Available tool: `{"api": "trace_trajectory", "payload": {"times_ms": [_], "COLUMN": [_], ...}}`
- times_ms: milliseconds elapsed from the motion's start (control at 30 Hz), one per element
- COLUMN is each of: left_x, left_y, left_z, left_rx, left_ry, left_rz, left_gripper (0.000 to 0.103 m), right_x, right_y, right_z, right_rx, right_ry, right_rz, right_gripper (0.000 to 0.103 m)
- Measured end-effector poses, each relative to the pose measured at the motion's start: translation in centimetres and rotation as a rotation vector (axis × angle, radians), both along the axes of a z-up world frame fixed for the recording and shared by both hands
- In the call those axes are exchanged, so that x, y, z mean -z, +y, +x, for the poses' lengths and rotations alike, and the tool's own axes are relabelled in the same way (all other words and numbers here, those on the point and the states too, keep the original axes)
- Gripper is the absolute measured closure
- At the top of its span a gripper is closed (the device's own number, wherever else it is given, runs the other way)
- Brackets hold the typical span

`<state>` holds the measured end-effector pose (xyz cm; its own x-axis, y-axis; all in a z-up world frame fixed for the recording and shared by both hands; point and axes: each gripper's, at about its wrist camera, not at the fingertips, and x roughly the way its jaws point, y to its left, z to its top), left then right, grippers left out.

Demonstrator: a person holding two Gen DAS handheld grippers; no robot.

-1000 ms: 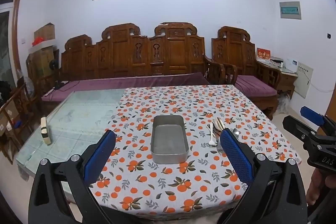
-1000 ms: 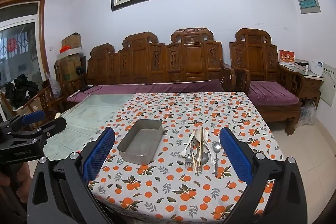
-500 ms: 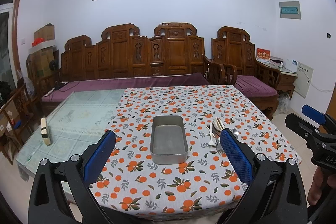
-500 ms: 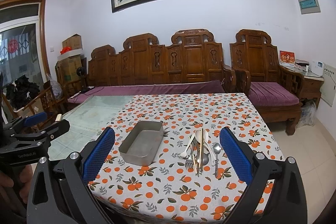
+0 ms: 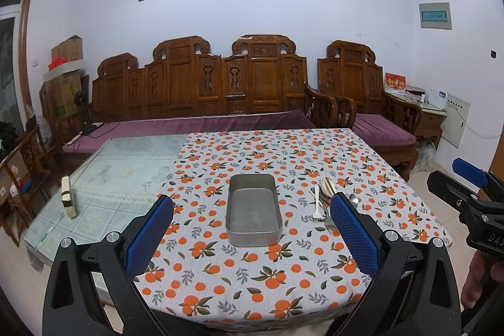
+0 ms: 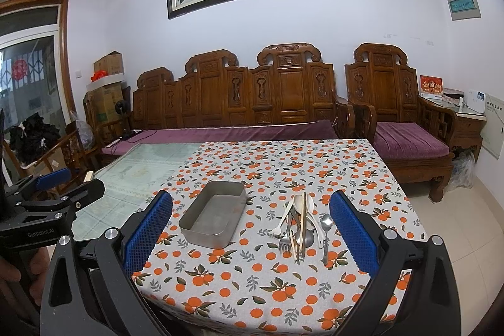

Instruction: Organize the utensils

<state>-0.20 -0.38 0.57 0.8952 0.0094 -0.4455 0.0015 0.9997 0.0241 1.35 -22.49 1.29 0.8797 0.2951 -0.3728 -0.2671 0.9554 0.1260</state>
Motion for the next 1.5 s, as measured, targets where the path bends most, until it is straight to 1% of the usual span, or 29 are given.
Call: {"api": "trace_trajectory", "payload": {"times_ms": [633, 900, 1300, 1500], "left_x": [-0.37, -0.94, -0.62, -0.17], "left_y": [0.08, -0.03, -0.22, -0.41], "left_z": [0.0, -0.51, -0.73, -0.41], "left_rx": [-0.001, 0.002, 0.008, 0.011], "left_ry": [-0.004, -0.021, -0.024, -0.01], "left_rz": [-0.001, 0.002, 0.004, 0.006], "left_gripper": [0.006, 0.006, 0.006, 0.006], "right_x": [-0.21, -0.21, -0.2, 0.07], "right_y": [-0.1, -0.09, -0.11, -0.31], "right_z": [-0.02, -0.06, -0.08, 0.14], "right_rx": [0.002, 0.008, 0.008, 0.009], "right_ry": [-0.001, -0.005, -0.006, 0.002], "right_rz": [-0.002, -0.007, -0.006, -0.006], "right_gripper": [0.003, 0.003, 0.003, 0.003]}}
